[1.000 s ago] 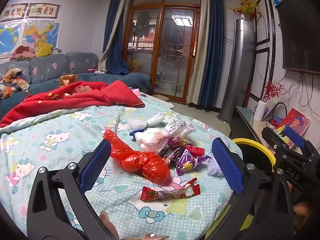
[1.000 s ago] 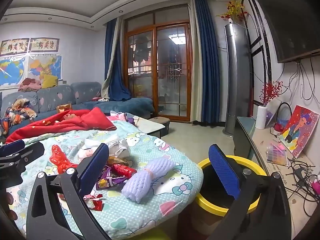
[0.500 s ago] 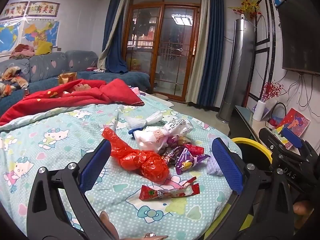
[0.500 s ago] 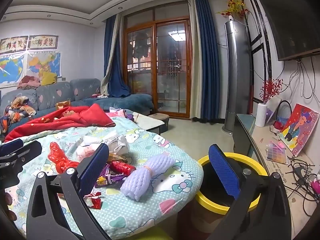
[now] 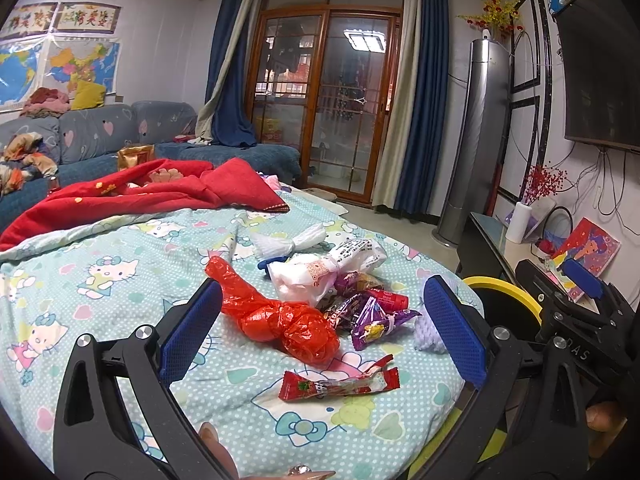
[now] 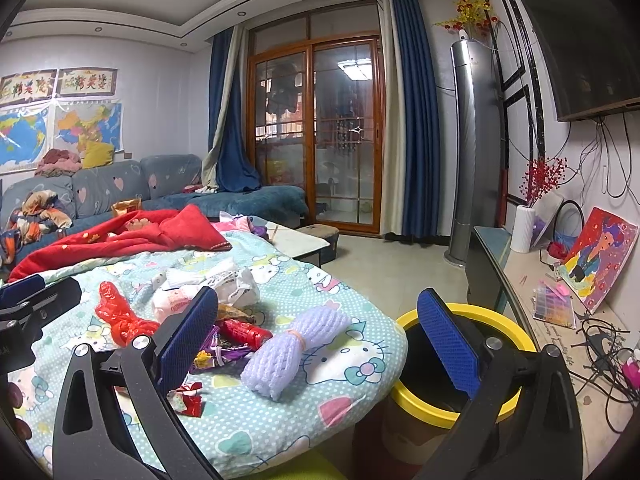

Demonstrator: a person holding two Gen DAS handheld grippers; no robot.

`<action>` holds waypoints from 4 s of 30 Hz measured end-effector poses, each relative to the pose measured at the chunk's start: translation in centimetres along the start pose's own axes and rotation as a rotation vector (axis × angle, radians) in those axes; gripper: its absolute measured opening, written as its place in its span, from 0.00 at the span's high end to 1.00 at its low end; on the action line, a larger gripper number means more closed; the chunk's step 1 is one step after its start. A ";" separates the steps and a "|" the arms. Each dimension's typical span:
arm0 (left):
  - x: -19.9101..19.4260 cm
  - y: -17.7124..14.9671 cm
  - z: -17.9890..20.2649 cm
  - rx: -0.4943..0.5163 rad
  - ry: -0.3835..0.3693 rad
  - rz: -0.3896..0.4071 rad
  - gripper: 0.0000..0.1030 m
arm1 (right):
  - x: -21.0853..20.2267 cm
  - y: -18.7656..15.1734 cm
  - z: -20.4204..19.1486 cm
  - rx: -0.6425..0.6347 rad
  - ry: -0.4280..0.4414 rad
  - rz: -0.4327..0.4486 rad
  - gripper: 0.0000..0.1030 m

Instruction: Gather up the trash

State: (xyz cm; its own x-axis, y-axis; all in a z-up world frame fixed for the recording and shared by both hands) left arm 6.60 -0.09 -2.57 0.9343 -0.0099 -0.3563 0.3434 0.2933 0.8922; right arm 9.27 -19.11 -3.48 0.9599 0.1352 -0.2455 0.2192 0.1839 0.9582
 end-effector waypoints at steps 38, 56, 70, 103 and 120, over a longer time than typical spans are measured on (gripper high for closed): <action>1.2 -0.4 -3.0 -0.077 0.063 -0.049 0.10 | 3.3 -1.6 -2.3 -0.047 0.079 -0.159 0.06; 7.7 -0.5 -8.3 -0.260 0.131 -0.236 0.10 | 10.1 -4.7 -2.7 0.001 0.177 -0.427 0.06; 12.5 -2.8 -13.0 -0.553 0.143 -0.339 0.20 | 13.3 -7.8 -2.8 0.123 0.335 -0.602 0.55; 9.1 3.7 -3.1 -0.311 -0.092 -0.201 0.86 | 12.7 -2.6 4.8 0.168 0.229 -0.425 0.72; 12.2 3.0 8.4 -0.127 -0.228 -0.250 0.86 | 12.4 -1.7 12.4 0.193 0.118 -0.380 0.72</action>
State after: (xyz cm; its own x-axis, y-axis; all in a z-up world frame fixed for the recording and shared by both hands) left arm 19.87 -7.37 -1.91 0.8249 -0.3051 -0.4759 0.5632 0.3708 0.7385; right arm 22.94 -29.81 -6.36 0.7808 0.2051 -0.5901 0.5921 0.0584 0.8038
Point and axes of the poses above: each gripper's, at about its wrist camera, not at the fingertips, and x roughly the way its jaws point, z to its right, y to its top, the point moved 7 cm from there along x, roughly the way its jaws point, and after that the axes turned 10 degrees about -x, right-handed, at the moved point
